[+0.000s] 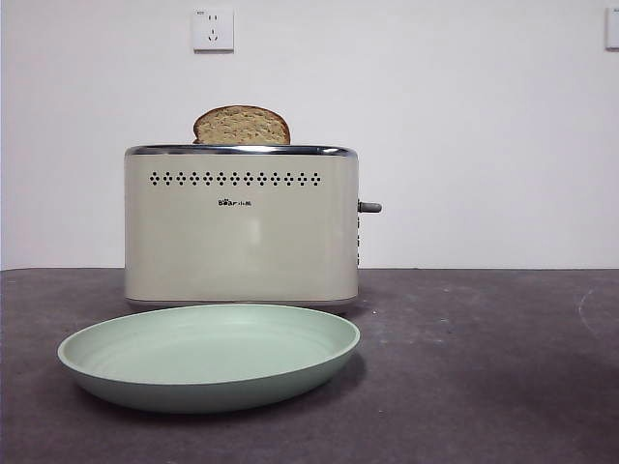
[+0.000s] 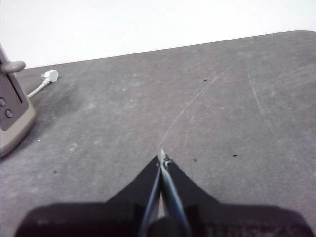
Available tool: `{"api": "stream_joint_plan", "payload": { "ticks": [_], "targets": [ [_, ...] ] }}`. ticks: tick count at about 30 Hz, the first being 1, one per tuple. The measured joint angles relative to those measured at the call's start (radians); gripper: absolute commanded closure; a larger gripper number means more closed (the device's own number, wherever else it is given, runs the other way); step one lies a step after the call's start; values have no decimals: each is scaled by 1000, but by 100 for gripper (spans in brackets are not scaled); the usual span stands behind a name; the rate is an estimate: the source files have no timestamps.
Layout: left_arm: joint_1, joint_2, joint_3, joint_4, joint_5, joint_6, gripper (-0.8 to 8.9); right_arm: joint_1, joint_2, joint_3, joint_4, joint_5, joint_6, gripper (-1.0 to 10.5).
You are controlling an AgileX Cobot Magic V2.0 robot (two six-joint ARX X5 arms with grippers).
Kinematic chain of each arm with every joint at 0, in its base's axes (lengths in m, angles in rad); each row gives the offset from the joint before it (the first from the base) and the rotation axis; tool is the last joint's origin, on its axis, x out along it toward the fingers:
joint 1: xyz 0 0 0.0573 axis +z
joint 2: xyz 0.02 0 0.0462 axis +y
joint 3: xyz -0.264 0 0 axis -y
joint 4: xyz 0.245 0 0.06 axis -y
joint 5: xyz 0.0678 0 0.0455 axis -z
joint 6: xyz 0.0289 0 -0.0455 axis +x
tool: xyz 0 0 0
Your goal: Take the bread from the toaster,put the bread on the plate,put the plate on the table
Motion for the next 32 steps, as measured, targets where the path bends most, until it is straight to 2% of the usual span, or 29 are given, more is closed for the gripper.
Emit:
{"api": "stream_joint_plan", "payload": {
  "ticks": [2, 5, 7, 9, 12, 16, 23, 29, 30, 32],
  "targets": [
    [0, 0, 0, 19, 15, -32, 817, 0, 0, 0, 3, -2, 51, 946],
    [0, 0, 0, 23, 86, -91, 819, 0, 0, 0, 30, -9, 183, 951],
    [0, 0, 3, 16, 142, -146, 819, 0, 0, 2, 69, -59, 282, 958],
    [0, 0, 21, -15, 172, -203, 819, 0, 7, 21, 90, -122, 338, 958],
    [0, 13, 92, -45, 200, -249, 819, 0, 51, 108, 94, -174, 375, 958],
    [0, 63, 234, -37, 220, -259, 819, 0, 178, 272, 100, -212, 356, 958],
    [0, 303, 529, -52, 270, -162, 819, 0, 527, 658, 13, -406, 223, 957],
    [0, 569, 840, -163, 386, -119, 818, 0, 779, 966, -66, -575, 151, 939],
    [0, 619, 898, -188, 417, -108, 817, 0, 813, 1009, -74, -602, 145, 924],
    [0, 713, 1005, -239, 475, -83, 813, 0, 866, 1078, -82, -629, 139, 811]
  ]
}}
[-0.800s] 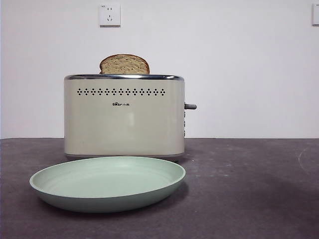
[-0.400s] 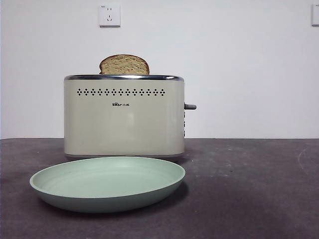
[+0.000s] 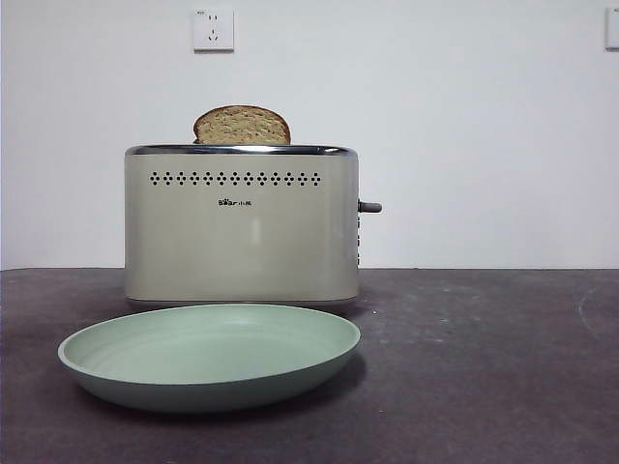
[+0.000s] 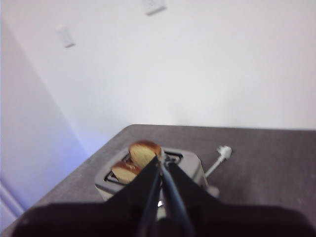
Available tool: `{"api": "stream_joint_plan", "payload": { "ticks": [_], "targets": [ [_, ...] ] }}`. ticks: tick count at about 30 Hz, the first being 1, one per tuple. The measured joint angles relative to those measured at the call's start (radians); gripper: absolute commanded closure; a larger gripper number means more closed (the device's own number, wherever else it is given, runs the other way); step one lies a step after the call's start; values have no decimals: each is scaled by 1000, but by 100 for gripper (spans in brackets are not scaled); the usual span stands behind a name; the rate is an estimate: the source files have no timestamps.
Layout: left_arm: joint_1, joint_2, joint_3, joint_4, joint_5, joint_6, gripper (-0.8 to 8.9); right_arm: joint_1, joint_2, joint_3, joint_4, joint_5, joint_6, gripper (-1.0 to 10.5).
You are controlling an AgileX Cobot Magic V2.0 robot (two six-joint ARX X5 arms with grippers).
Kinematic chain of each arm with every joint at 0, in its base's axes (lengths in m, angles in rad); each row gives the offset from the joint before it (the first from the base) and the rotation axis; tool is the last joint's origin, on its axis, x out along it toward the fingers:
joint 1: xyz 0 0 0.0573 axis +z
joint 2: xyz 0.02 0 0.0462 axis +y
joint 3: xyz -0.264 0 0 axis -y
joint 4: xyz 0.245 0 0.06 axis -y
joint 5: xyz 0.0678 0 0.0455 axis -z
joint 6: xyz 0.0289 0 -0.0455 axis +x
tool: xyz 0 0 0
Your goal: Take the bread from the toaster,put the bread on the plate,put the plate on the table
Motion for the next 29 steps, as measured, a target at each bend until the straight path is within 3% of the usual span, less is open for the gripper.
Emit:
{"api": "stream_joint_plan", "payload": {
  "ticks": [3, 5, 7, 10, 16, 22, 29],
  "targets": [
    [0, 140, 150, -80, 78, 42, 710, 0, 60, 77, -22, -2, -5, 635],
    [0, 232, 238, -135, 133, 71, 521, 0, 86, 106, -24, -2, -5, 624],
    [0, 313, 306, -192, 170, 95, 432, 0, 96, 115, -25, -2, -5, 626],
    [0, 425, 410, -275, 195, 159, 433, 0, 98, 116, -29, -2, -5, 626],
    [-22, 637, 619, -284, 199, 308, 435, 14, 98, 117, -29, -10, -18, 627],
    [-100, 845, 794, -369, 190, 502, 436, 48, 114, 117, -32, -21, -24, 631],
    [-254, 948, 811, -444, -40, 738, 436, 75, 150, 117, -36, -21, -24, 631]
  ]
}}
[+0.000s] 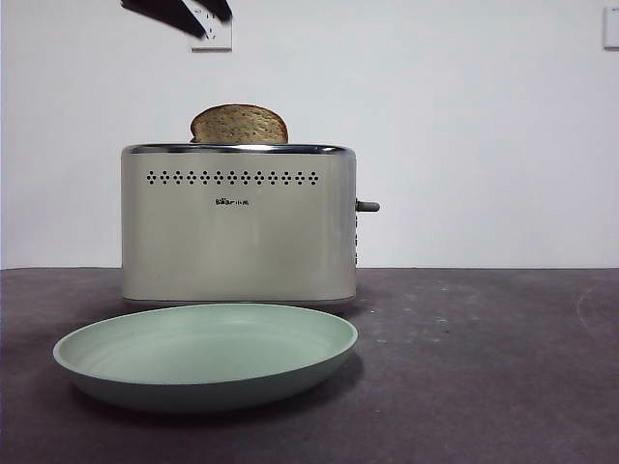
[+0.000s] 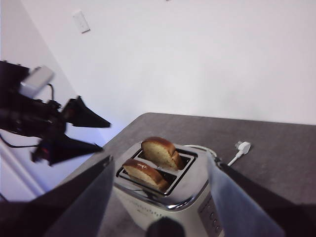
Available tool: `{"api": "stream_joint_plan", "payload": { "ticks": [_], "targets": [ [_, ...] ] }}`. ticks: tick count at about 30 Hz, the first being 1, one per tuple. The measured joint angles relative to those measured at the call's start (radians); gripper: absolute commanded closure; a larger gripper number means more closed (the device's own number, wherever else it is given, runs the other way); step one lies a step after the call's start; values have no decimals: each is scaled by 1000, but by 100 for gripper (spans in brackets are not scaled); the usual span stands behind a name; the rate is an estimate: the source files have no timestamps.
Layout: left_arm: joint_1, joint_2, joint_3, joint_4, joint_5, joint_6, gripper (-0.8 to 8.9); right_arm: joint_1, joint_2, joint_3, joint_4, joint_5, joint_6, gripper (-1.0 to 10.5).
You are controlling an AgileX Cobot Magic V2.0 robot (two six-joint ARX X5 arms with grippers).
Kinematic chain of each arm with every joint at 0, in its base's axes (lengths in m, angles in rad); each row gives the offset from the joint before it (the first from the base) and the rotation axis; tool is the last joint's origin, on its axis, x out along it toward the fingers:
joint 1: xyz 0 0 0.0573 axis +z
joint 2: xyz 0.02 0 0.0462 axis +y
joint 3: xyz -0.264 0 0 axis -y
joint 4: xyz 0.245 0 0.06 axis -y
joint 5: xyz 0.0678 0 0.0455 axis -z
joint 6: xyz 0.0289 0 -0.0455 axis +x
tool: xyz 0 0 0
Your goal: Take the bread from the toaster,put the bread on the plate,put the plate on the table
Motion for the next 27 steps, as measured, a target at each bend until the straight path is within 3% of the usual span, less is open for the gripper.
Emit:
{"api": "stream_joint_plan", "payload": {
  "ticks": [6, 16, 17, 22, 27],
  "targets": [
    [-67, 74, 1, -29, -89, 92, 437, 10, 19, 0, -26, 0, 0, 631],
    [-77, 174, 1, -32, -99, 127, 447, 22, 21, 0, -64, 0, -4, 631],
    [-77, 184, 1, -32, -101, 127, 478, 22, 21, 0, -67, 0, -4, 631],
    [-77, 205, 2, -18, -114, 130, 814, 22, 21, 0, -90, 0, -4, 631],
    [-82, 199, 10, 16, -152, 132, 822, 23, 21, 0, -146, 0, -18, 632]
  ]
}}
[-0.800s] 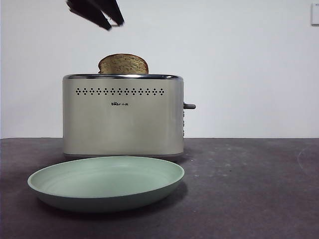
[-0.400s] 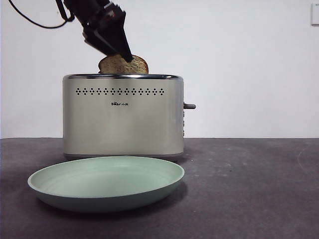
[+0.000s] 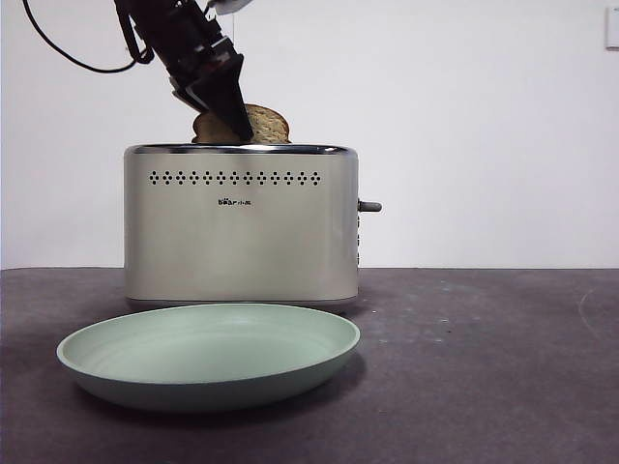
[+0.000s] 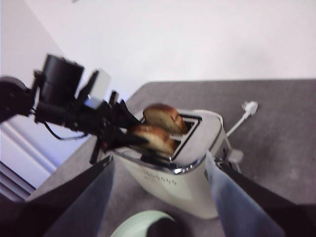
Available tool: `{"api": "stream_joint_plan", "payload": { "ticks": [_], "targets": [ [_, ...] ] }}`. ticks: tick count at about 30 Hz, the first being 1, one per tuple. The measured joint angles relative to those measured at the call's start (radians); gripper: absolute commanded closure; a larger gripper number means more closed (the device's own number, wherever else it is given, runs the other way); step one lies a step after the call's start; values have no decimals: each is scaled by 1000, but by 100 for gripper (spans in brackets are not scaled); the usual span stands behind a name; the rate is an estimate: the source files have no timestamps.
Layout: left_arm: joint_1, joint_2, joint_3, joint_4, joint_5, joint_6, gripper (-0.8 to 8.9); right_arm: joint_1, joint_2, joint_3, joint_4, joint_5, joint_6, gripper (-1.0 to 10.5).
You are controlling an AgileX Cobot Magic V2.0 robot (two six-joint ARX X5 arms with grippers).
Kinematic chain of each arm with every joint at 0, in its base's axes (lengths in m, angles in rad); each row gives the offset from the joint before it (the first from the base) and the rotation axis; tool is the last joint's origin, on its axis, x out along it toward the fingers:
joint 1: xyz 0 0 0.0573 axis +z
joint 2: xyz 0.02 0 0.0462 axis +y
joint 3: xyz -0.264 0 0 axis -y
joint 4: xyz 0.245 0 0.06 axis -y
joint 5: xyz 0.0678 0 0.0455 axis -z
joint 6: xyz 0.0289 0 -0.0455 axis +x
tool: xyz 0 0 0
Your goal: Take the bread from the toaster,put the bread on the plate,put the plate on the table
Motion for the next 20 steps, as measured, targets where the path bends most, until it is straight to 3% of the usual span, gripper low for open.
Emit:
{"api": "stream_joint_plan", "payload": {
  "ticks": [10, 15, 20],
  "targets": [
    [-38, -30, 262, -216, -8, -32, 822, 6, 7, 0, -194, 2, -62, 635],
    [-50, -111, 351, -239, 3, -183, 821, 53, 71, 2, -367, 23, -135, 634],
    [-53, -203, 352, -291, -4, -323, 821, 138, 177, 2, -430, 72, -187, 634]
  ]
}}
